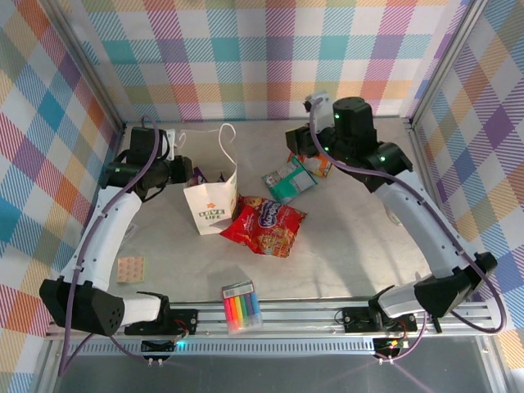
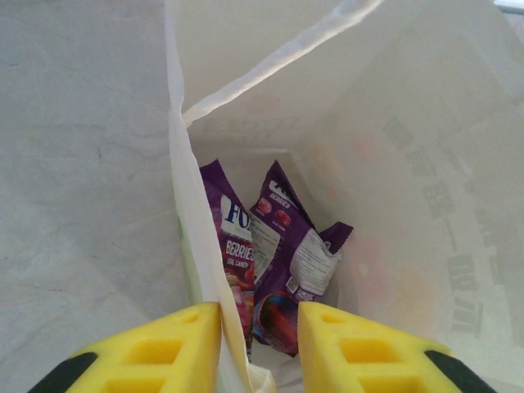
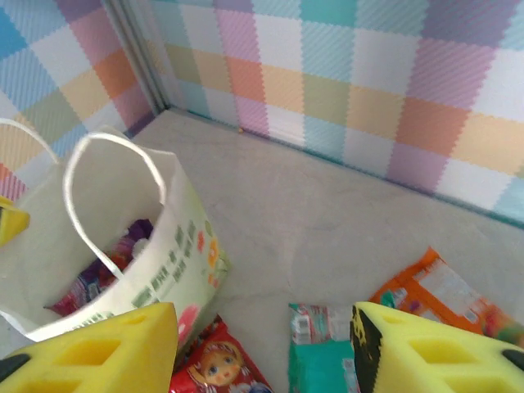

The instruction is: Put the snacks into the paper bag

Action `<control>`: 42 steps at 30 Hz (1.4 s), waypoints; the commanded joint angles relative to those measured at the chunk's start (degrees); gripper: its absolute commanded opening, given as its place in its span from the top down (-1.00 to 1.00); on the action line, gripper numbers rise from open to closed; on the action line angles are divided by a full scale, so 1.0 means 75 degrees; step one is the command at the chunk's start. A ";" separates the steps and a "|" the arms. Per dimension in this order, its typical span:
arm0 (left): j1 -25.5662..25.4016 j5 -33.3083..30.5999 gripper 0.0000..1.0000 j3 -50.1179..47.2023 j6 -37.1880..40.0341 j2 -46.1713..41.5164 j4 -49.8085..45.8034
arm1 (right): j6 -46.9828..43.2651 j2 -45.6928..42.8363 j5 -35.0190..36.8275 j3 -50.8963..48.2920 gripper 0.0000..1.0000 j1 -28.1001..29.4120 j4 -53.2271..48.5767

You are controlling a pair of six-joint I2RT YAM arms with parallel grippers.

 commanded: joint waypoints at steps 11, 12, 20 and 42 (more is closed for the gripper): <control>-0.0353 -0.0277 0.36 0.0466 0.0358 0.0302 -0.0213 | 0.0924 -0.0766 -0.0080 -0.1567 -0.17 -0.1034 -0.0044; -0.0386 -0.0270 0.35 0.0458 0.0361 0.0303 -0.0204 | 0.0957 -0.0756 -0.0077 -0.1676 -0.17 -0.1091 -0.0017; -0.0495 -0.0360 0.33 0.0550 0.0687 0.0349 -0.0401 | 0.1454 -0.0382 -0.0183 -0.2333 -0.17 -0.1650 0.0027; -0.0529 -0.0346 0.30 0.0552 0.0776 0.0479 -0.0572 | 0.2547 0.1501 -0.1658 -0.3192 -0.48 -0.2505 0.0863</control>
